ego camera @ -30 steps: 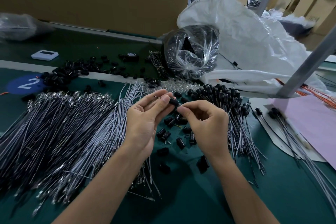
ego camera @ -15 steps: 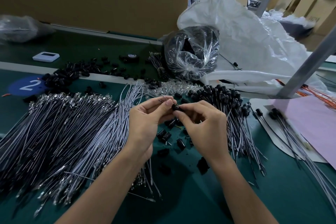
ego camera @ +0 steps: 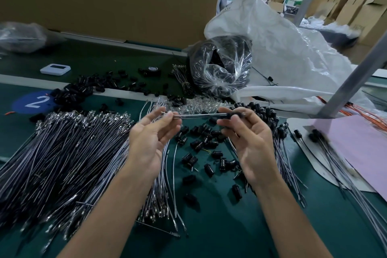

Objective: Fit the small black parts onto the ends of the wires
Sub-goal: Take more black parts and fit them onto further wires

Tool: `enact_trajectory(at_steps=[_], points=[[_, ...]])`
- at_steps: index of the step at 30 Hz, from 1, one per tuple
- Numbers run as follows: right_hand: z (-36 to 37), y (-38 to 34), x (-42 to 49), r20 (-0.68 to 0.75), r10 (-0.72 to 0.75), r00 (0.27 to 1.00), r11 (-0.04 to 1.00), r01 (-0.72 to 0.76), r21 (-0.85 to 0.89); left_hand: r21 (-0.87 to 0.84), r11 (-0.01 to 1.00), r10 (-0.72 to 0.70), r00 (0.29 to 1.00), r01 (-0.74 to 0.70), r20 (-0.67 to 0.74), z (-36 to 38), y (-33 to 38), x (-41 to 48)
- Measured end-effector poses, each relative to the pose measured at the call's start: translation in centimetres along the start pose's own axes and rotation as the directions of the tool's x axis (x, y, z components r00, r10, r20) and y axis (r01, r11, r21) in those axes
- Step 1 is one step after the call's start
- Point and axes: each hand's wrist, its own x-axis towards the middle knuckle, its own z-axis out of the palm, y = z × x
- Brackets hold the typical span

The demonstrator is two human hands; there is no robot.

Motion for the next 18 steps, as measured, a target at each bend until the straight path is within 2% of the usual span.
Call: enact_trajectory(at_steps=[3, 5, 7, 9, 12, 15, 18], points=[[0.0, -0.4, 0.1, 0.003, 0.011, 1.0, 0.971, -0.012, 0.239, 0.18, 0.98, -0.117, 0.98, 0.087, 0.161, 0.4, -0.5, -0.6], [-0.1, -0.6, 0.1, -0.052, 0.016, 0.999, 0.963, -0.002, 0.268, 0.23, 0.971, -0.123, 0.961, 0.065, 0.249, 0.5, -0.6, -0.8], [-0.1, -0.7, 0.0, -0.083, 0.017, 0.996, 0.991, -0.006, 0.136, 0.251, 0.968, -0.087, 0.954, 0.013, 0.286, 0.5, -0.6, -0.9], [0.1, -0.5, -0.2, -0.058, 0.003, 0.998, 0.993, -0.01, -0.12, 0.305, 0.951, -0.052, 0.947, -0.05, 0.316, 0.7, -0.8, -1.0], [1.2, 0.7, -0.8, 0.079, -0.024, 0.997, 0.904, 0.055, -0.425, 0.424, 0.898, -0.063, 0.922, -0.115, 0.383, 1.1, -1.5, -1.4], [1.9, 1.6, -1.2, 0.14, -0.066, 0.988, 0.829, 0.133, -0.543, 0.495, 0.852, -0.05, 0.915, -0.17, 0.399, 1.2, -1.9, -1.6], [2.1, 1.6, -1.3, 0.162, -0.103, 0.981, 0.766, 0.182, -0.616, 0.422, 0.897, -0.04, 0.928, -0.13, 0.37, 1.0, -1.8, -1.5]])
